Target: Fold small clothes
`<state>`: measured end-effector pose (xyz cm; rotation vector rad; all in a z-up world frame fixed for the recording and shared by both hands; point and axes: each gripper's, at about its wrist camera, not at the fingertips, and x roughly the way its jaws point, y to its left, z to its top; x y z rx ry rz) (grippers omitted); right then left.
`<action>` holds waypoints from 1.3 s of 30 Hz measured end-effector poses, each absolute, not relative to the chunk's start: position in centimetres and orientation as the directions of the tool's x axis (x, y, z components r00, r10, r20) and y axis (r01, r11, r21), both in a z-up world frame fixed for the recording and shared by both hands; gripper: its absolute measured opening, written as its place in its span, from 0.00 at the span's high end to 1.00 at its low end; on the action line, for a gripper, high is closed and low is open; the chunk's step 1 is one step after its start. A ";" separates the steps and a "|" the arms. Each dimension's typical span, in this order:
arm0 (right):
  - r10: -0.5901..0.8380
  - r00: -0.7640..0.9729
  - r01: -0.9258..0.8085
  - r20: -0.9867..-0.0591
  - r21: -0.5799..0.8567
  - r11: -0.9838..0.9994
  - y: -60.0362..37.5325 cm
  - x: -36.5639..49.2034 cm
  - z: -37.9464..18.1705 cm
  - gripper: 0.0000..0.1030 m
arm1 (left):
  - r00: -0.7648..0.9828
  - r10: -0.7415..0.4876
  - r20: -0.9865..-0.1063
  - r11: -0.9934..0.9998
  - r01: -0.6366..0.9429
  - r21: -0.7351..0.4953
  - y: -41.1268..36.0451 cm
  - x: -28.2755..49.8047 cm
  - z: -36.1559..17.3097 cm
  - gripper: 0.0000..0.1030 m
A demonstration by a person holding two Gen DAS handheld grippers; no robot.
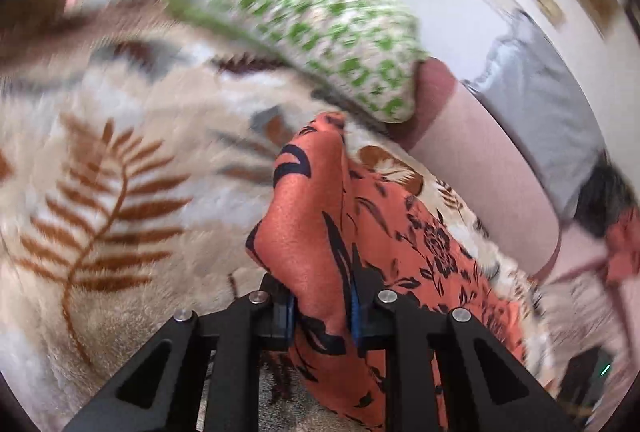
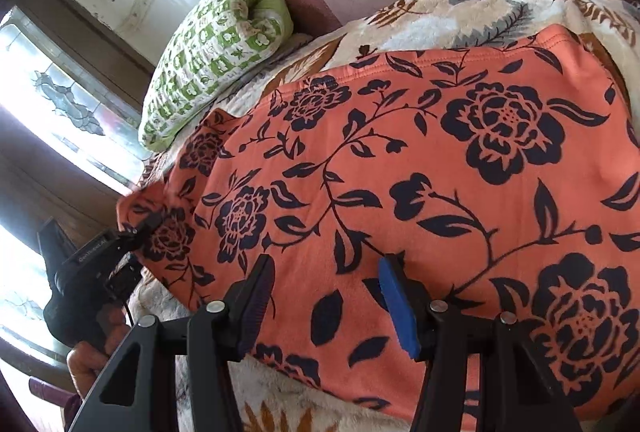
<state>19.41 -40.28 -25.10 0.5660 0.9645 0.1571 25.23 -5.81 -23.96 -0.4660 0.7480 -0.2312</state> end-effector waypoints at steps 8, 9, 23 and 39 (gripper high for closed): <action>0.388 0.520 0.170 -0.761 0.537 0.826 -41.5 22.5 -21.5 0.31 | 0.770 -0.317 -0.554 0.944 0.202 -0.260 -10.9 23.5 -21.6 0.81; 0.401 0.500 0.147 -0.768 0.531 0.834 -41.0 23.9 -20.4 0.31 | 0.770 -0.321 -0.552 0.945 0.217 -0.246 -11.4 23.1 -21.6 0.81; 0.436 0.243 0.022 -0.866 0.455 0.890 -30.4 40.3 -15.4 0.28 | 0.769 -0.342 -0.540 0.937 0.326 -0.128 -15.1 20.6 -21.5 0.82; 0.227 0.114 -0.075 -0.967 0.220 0.973 -25.4 43.0 -20.5 0.71 | 0.757 -0.367 -0.541 0.925 0.360 -0.124 -15.9 20.1 -21.6 0.82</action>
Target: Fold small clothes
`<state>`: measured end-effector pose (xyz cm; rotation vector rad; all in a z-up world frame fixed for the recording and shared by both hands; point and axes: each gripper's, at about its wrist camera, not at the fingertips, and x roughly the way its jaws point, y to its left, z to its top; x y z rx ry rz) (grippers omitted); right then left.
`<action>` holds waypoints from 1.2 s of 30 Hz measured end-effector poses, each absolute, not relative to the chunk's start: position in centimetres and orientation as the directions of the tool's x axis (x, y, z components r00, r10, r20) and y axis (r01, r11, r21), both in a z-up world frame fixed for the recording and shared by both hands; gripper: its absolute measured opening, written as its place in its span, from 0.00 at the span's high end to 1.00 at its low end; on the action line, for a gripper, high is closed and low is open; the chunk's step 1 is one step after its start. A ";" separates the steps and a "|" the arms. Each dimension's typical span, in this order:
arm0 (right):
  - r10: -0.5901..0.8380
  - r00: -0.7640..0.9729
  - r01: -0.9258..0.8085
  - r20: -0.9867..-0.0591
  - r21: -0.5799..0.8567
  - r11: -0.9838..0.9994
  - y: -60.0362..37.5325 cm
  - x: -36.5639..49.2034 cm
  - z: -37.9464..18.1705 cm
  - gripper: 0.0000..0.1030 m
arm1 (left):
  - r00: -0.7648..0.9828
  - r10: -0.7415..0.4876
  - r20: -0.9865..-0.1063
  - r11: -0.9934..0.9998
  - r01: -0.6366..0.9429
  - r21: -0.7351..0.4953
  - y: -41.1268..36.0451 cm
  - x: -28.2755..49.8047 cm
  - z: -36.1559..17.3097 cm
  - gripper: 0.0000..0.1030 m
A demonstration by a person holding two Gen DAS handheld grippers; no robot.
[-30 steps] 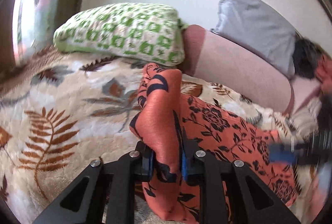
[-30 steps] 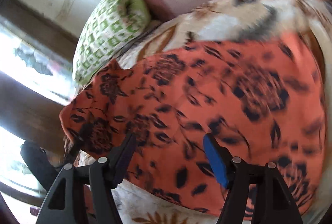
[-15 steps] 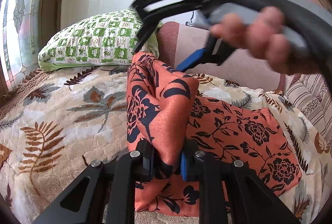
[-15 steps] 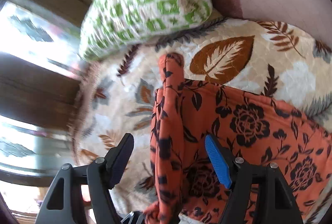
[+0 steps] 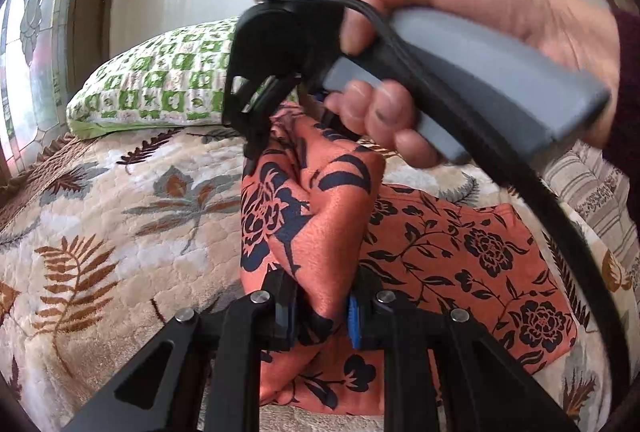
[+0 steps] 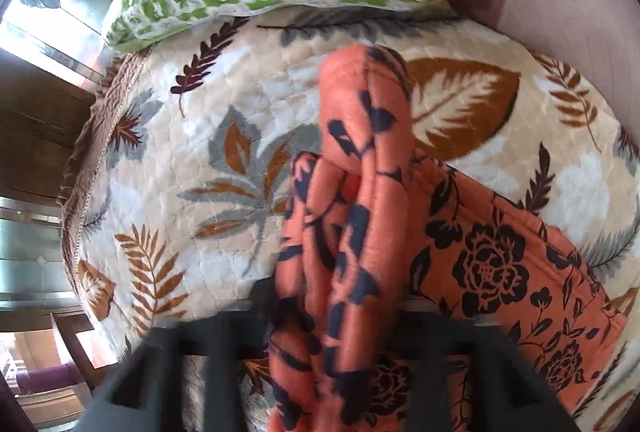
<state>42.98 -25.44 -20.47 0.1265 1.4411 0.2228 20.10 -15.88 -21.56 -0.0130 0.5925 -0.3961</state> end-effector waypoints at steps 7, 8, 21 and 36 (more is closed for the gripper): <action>0.336 0.333 0.023 -0.881 0.364 0.931 -33.1 37.7 -17.8 0.80 | 0.759 -0.428 -0.491 0.870 0.493 0.004 -19.6 16.7 -21.6 0.82; 0.346 0.356 0.037 -0.868 0.383 0.923 -34.1 36.9 -17.6 0.80 | 0.757 -0.443 -0.480 0.855 0.518 0.027 -20.3 15.9 -21.7 0.82; 0.311 0.678 0.218 -0.666 0.586 0.780 -53.5 22.4 -18.3 0.81 | 0.580 -0.686 -0.439 0.614 0.785 0.078 -30.3 8.9 -21.3 0.82; 0.257 0.712 0.243 -0.654 0.572 0.783 -58.4 22.6 -20.6 0.78 | 0.401 -0.708 -0.582 0.501 0.865 -0.013 -35.8 10.6 -24.6 0.80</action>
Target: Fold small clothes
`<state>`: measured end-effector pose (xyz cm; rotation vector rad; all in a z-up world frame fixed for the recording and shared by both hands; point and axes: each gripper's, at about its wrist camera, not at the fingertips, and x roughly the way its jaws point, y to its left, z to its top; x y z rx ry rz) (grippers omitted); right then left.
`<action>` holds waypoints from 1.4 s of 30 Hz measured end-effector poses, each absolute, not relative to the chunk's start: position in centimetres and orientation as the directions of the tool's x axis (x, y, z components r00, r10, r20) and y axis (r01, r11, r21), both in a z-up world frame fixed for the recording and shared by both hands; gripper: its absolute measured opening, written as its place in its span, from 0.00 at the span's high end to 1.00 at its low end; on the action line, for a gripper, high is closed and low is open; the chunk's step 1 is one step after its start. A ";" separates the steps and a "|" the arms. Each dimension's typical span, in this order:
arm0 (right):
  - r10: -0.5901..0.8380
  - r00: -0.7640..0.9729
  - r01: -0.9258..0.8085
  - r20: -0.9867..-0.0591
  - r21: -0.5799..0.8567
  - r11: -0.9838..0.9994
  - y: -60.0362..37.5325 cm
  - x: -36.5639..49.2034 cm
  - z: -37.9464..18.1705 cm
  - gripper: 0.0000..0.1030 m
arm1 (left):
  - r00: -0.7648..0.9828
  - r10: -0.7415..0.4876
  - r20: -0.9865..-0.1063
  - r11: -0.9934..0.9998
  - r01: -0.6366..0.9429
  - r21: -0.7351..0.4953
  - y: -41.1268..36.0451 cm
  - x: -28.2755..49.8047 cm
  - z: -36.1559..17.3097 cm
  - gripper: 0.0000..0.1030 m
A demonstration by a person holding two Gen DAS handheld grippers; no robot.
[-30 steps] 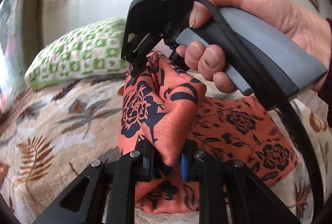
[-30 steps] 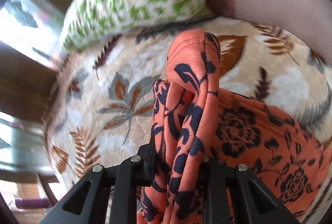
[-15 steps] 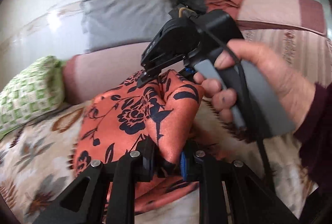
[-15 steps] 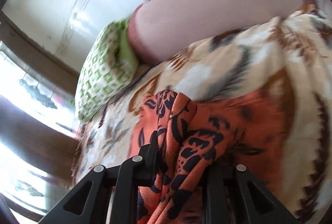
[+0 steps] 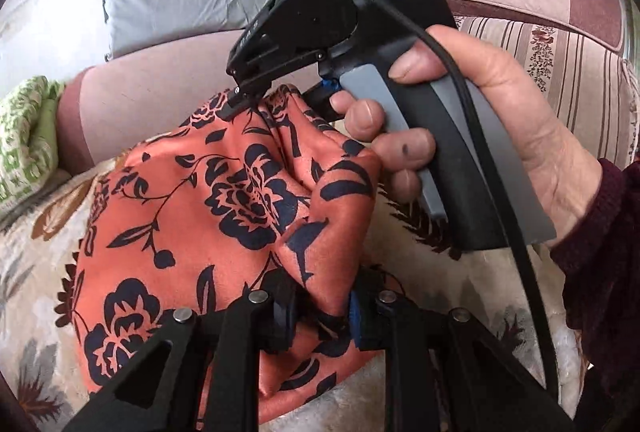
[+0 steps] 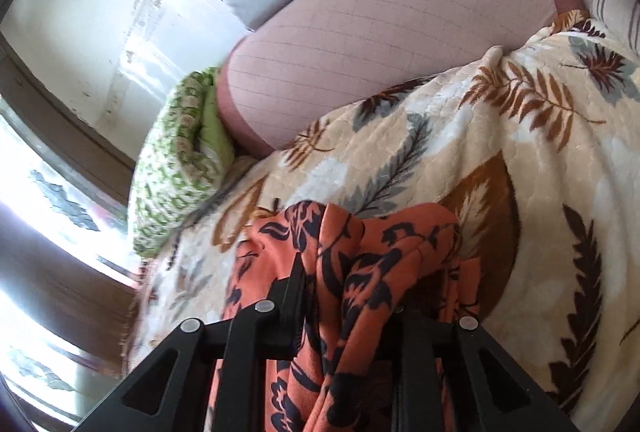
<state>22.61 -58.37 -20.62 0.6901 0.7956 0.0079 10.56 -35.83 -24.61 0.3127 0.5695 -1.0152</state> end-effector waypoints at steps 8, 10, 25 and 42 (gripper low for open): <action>0.206 0.802 0.142 -0.561 0.513 0.846 -57.4 20.4 -16.7 0.77 | 0.328 -0.751 -0.573 0.454 0.886 -0.088 -35.4 11.4 -24.5 0.61; 0.118 0.786 0.178 -0.607 0.405 0.897 -57.0 20.8 -17.4 0.72 | 0.303 -0.731 -0.611 0.459 0.881 -0.113 -35.8 11.7 -25.1 0.45; 0.093 0.760 0.419 -0.643 0.594 0.687 -64.5 17.6 -20.8 0.69 | 0.158 -0.715 -0.681 0.330 0.935 -0.130 -35.8 14.9 -22.7 0.26; 0.166 0.626 0.466 -0.762 0.536 0.704 -58.8 21.9 -25.3 0.70 | 0.317 -0.537 -0.782 0.783 0.533 -0.322 -26.7 29.4 -25.2 0.21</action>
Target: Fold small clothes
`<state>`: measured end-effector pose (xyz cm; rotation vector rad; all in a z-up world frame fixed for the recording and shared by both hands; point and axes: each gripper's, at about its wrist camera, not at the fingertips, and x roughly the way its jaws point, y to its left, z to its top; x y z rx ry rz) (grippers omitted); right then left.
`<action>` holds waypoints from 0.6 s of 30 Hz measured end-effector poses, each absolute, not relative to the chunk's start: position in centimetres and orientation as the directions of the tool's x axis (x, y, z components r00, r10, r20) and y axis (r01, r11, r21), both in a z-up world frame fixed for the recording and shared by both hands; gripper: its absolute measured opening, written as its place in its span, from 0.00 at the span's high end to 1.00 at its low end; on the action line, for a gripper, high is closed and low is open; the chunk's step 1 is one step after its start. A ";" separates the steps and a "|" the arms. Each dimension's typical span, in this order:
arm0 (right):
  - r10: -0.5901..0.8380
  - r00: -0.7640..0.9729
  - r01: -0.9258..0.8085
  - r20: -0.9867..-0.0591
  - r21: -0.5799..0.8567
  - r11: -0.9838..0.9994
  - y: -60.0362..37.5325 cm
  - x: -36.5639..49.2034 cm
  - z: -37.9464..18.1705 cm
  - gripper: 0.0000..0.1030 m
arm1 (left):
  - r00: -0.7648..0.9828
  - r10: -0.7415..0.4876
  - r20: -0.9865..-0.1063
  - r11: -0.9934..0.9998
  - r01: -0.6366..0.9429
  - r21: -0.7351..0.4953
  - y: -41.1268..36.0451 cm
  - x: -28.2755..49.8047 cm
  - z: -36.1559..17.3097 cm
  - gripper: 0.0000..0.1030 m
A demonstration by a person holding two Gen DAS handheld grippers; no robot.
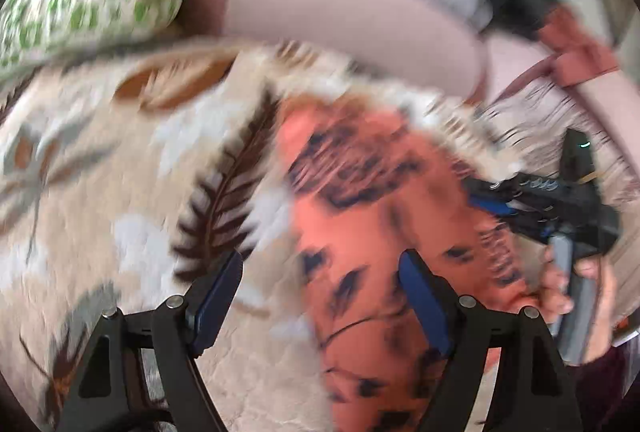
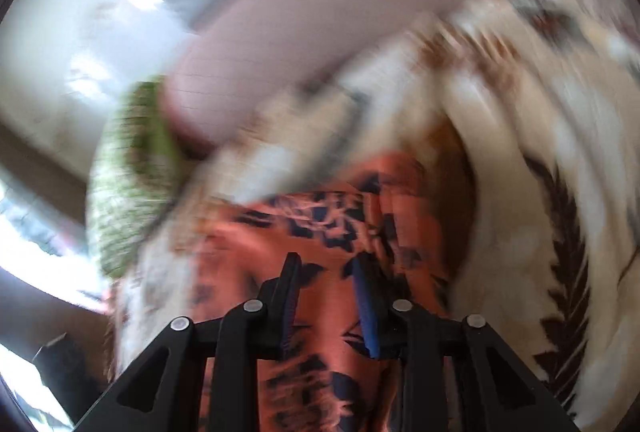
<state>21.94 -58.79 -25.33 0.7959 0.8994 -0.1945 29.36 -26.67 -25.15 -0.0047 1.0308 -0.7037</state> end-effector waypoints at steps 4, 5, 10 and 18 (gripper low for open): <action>0.195 0.633 0.467 -0.750 0.570 0.676 -59.1 21.6 -25.6 0.71 | 0.311 -0.504 -0.805 0.801 0.517 -0.302 -27.2 29.4 -25.4 0.21; 0.191 0.633 0.467 -0.751 0.566 0.680 -59.0 21.5 -25.2 0.71 | 0.326 -0.503 -0.801 0.802 0.522 -0.291 -27.2 29.4 -25.0 0.21; 0.250 0.627 0.425 -0.738 0.593 0.684 -56.9 18.7 -22.7 0.70 | 0.335 -0.535 -0.775 0.795 0.511 -0.328 -25.8 29.2 -23.5 0.21; 0.228 0.569 0.394 -0.790 0.505 0.768 -51.7 12.7 -22.5 0.70 | 0.332 -0.470 -0.818 0.786 0.579 -0.217 -26.4 26.2 -24.0 0.21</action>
